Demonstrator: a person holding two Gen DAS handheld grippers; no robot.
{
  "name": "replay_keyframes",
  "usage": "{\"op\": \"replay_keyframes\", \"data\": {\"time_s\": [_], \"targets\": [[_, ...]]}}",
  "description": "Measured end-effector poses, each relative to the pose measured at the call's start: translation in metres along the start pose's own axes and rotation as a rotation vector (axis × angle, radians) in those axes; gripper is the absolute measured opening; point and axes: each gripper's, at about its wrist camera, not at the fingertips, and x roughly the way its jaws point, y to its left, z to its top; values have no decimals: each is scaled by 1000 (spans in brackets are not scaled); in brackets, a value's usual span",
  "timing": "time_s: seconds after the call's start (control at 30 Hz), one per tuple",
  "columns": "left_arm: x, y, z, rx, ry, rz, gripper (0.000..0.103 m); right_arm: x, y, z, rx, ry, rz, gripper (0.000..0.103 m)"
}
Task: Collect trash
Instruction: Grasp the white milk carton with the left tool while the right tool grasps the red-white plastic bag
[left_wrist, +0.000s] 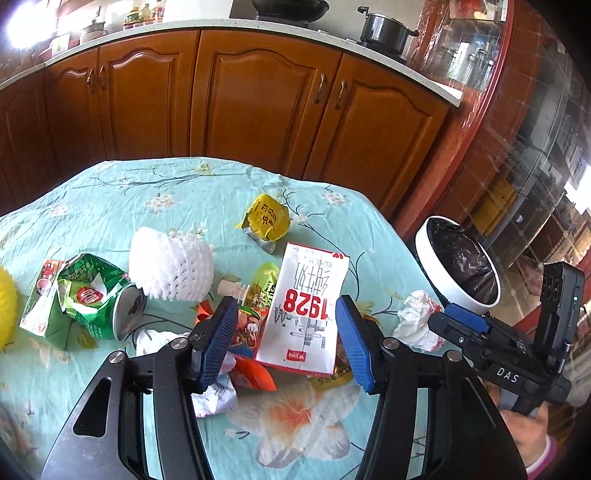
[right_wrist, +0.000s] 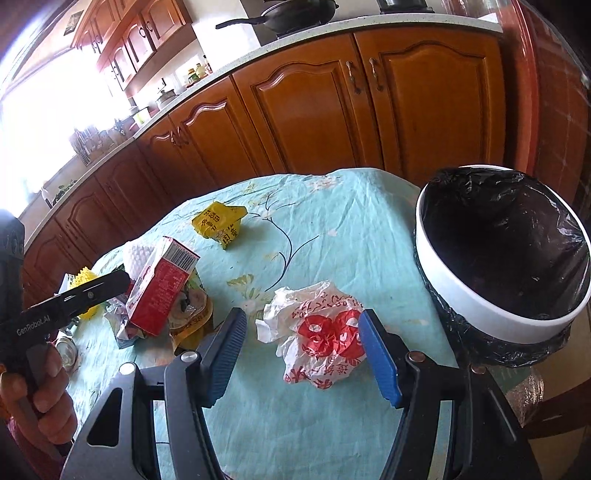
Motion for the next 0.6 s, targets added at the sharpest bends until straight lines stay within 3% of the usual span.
{"op": "replay_keyframes", "data": {"time_s": [0.27,0.3,0.33,0.4,0.5,0.6], "targets": [[24,3,4,32,53,-24,52,8,-2,0,7,11,17,63],[23,1,4,41,50,-28,49,8,-2,0,6,9,18,56],[22,-1,3,49,48,-36,40,9,-2,1,7,10,16,51],[21,-5,2,70,56,-51,26,9,-3,1,11,10,11,22],[20,-13,2,110,52,-40,24,9,-4,1,16,8,19,8],[20,-14,2,106,75,-60,28,8,-4,1,17,8,24,5]]}}
